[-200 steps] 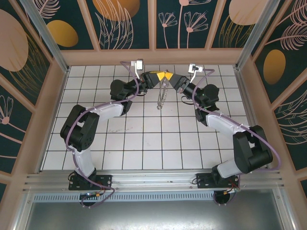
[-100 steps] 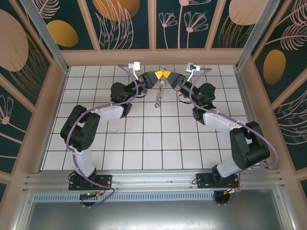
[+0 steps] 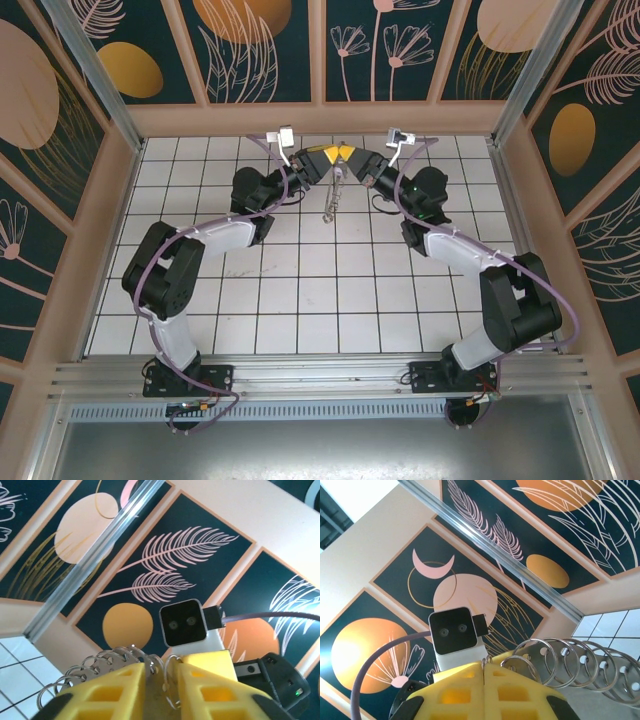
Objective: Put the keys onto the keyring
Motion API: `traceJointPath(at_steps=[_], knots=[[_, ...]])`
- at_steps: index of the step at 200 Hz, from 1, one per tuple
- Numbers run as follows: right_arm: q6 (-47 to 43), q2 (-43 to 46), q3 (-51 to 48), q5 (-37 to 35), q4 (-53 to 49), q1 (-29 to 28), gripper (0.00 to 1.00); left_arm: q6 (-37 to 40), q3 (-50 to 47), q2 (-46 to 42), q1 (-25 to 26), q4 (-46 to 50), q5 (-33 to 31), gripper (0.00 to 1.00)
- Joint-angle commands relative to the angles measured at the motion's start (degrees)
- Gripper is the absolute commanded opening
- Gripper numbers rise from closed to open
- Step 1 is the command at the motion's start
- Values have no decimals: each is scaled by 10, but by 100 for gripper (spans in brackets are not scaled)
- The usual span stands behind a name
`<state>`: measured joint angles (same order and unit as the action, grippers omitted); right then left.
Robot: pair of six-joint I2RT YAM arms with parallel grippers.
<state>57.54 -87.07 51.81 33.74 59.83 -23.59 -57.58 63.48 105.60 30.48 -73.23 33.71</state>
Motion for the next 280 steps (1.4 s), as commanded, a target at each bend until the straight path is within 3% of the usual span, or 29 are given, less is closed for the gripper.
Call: traceJointPath(at_steps=[1, 72, 148, 200, 280], knots=[[-16, 3, 36, 43, 0, 10, 0, 38, 10, -21, 8, 37, 26, 28], [-27, -36, 85, 119, -33, 60, 0, 90, 45, -32, -29, 131, 67, 39], [-99, -120, 188, 223, -123, 101, 0, 196, 153, -7, -72, 323, 178, 42], [-109, -192, 262, 307, -135, 120, 0, 166, 248, 59, -93, 357, 253, 41], [-69, -229, 283, 303, -102, 125, 0, 164, 353, 138, -96, 424, 272, 37]])
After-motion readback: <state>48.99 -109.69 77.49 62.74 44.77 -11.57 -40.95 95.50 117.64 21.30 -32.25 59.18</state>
